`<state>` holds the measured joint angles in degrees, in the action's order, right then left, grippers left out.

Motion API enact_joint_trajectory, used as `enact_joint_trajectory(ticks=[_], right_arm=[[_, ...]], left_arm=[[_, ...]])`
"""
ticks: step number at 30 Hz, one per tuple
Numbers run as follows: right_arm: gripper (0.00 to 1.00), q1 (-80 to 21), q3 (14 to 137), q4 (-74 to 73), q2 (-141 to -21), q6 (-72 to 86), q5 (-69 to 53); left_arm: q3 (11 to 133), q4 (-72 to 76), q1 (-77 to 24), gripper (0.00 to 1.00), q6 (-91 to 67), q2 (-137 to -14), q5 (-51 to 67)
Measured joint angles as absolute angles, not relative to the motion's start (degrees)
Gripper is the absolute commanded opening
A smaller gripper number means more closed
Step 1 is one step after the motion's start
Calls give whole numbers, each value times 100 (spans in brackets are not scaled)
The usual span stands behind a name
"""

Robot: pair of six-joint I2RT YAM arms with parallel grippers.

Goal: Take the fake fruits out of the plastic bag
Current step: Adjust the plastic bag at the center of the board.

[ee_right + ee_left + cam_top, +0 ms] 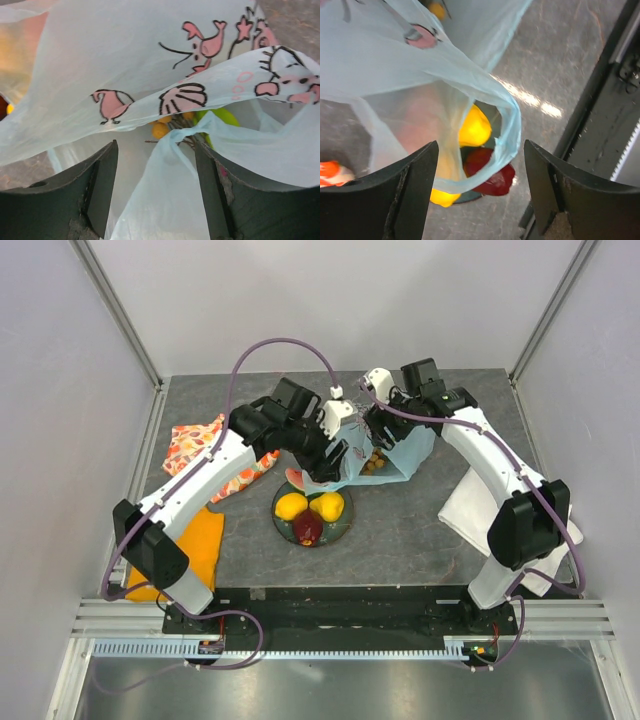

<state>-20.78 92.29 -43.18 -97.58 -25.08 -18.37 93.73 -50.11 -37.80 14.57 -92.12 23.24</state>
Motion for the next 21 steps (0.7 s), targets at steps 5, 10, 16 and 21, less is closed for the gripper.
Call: enact_joint_trajectory(ticks=[5, 10, 16, 21], right_arm=[[70, -2078, 9203, -4449, -9835, -2539, -2222], [69, -2078, 9006, -4506, -10151, -2526, -2453], [71, -2040, 8995, -4377, -10726, -2248, -2375], [73, -1793, 9004, -4222, -10925, -2069, -1769]], left_arm=[[9122, -5089, -3907, 77, 1476, -9220, 2620], [8989, -5085, -4193, 72, 1527, -9264, 2768], [8956, -5072, -4274, 2, 1594, -9592, 2596], [9037, -5065, -4248, 2, 1619, -9765, 2305]])
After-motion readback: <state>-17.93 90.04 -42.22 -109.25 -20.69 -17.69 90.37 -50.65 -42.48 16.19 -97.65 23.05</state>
